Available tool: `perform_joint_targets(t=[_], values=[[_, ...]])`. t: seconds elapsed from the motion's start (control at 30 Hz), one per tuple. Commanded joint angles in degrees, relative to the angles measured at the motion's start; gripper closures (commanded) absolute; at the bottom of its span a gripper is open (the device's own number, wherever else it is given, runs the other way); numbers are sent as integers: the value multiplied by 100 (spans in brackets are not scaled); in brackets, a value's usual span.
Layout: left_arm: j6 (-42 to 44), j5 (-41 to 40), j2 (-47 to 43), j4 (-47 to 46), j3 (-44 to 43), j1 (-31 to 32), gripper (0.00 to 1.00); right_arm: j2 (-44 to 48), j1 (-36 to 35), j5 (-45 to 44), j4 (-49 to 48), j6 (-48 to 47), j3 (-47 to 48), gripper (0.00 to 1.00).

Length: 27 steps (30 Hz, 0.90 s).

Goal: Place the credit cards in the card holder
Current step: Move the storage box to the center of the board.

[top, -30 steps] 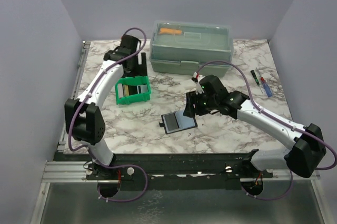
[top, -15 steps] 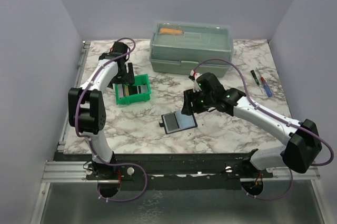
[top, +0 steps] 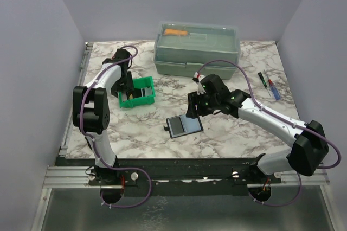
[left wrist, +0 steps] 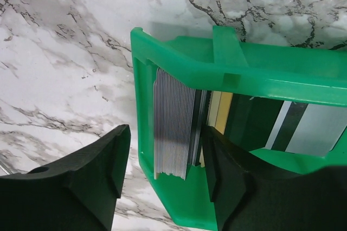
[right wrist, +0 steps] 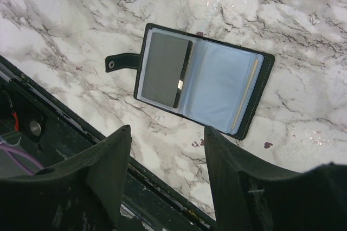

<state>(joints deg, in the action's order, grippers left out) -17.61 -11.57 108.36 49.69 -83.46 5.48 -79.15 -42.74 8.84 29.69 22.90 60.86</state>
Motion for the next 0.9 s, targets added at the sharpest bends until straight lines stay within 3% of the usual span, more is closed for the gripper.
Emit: perform_joint_targets(t=[0.0, 0.1, 0.23, 0.47, 0.73, 0.87], values=[[-68, -181, 20, -80, 121, -37, 44, -90, 11, 61, 36, -71, 167, 40], [-75, -206, -13, -87, 137, -48, 51, -96, 11, 49, 44, -92, 170, 40], [-88, -287, -130, -74, 137, -61, 52, -124, 11, 62, 33, -94, 195, 40], [-133, -321, -235, -34, 167, -58, 37, -148, 13, 118, 32, -101, 190, 40], [-122, -40, -517, -34, 97, -72, 25, -168, 11, 161, 29, -89, 182, 40], [-130, 7, -552, -30, 67, -130, 24, -195, 11, 198, 37, -83, 189, 41]])
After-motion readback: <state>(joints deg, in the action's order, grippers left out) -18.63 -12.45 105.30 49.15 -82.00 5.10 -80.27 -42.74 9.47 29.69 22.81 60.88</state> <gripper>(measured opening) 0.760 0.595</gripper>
